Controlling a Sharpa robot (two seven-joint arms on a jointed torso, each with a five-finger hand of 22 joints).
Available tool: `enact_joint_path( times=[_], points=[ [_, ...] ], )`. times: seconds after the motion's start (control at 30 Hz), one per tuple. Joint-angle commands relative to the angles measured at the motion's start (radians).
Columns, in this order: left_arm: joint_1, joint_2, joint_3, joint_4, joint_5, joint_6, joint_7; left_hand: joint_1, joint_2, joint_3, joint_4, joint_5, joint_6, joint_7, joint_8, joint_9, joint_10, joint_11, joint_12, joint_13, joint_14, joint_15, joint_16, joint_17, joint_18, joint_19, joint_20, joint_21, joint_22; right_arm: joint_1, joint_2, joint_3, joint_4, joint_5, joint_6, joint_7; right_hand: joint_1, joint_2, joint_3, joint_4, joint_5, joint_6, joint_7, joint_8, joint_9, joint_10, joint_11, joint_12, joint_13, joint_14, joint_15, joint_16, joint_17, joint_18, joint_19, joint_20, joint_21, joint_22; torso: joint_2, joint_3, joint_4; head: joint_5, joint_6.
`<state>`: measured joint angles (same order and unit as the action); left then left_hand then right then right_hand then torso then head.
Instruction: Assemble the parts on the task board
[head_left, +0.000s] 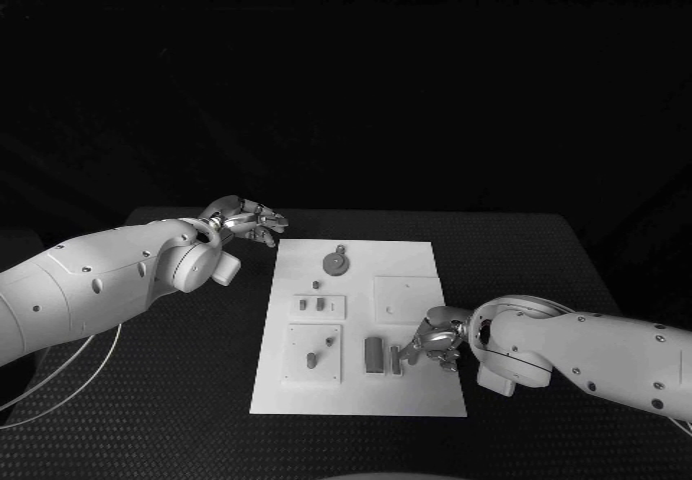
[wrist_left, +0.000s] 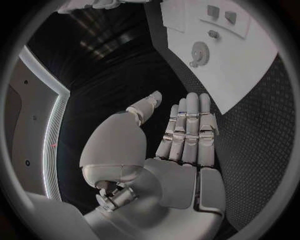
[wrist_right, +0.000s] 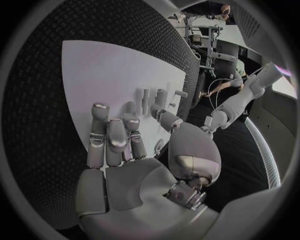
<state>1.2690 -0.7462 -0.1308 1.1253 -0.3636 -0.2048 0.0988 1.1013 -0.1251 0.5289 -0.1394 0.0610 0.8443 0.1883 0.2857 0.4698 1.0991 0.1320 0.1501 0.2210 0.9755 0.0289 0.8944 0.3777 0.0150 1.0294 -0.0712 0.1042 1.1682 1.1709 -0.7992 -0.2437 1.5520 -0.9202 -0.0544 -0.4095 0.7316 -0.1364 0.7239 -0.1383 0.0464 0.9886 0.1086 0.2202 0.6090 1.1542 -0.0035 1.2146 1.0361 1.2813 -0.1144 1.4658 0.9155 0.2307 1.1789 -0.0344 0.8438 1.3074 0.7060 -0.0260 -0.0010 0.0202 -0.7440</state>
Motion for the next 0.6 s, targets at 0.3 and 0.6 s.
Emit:
enact_joint_path(
  times=[0.3,0.6],
  points=[
    [0.0,0.013,0.0,-0.007,0.068,-0.009,0.043,-0.01,0.0,-0.002,0.007,0.0,-0.004,0.0,0.009,-0.001,-0.003,0.0,0.008,-0.001,0.004,0.001,-0.006,0.002,0.006,0.005,0.002,-0.006,0.002,0.043,-0.004,0.024,-0.131,0.196,-0.081,0.425,0.057,0.01,0.004,-0.037,0.001,-0.001,-0.001,0.01,0.008,-0.001,-0.002,-0.006,-0.004,-0.014,0.003,-0.011,-0.035,0.03,-0.012,-0.003,-0.006,0.016,-0.006,0.0009,-0.0022,-0.018,0.057],
    [0.0,0.037,0.001,-0.049,0.161,0.028,0.105,0.002,0.023,-0.003,-0.006,-0.001,0.031,-0.017,0.029,0.003,0.025,-0.01,0.023,0.003,-0.01,0.004,-0.034,-0.003,-0.001,-0.012,0.005,-0.02,0.005,0.051,0.087,0.098,-0.413,0.432,-0.095,0.618,0.111,0.054,0.002,-0.091,0.001,-0.032,0.011,0.009,0.021,-0.089,0.011,-0.086,-0.043,-0.119,0.017,-0.099,-0.073,0.01,-0.134,0.043,-0.069,0.009,-0.029,0.0027,-0.0062,-0.032,0.137]
  ],
)
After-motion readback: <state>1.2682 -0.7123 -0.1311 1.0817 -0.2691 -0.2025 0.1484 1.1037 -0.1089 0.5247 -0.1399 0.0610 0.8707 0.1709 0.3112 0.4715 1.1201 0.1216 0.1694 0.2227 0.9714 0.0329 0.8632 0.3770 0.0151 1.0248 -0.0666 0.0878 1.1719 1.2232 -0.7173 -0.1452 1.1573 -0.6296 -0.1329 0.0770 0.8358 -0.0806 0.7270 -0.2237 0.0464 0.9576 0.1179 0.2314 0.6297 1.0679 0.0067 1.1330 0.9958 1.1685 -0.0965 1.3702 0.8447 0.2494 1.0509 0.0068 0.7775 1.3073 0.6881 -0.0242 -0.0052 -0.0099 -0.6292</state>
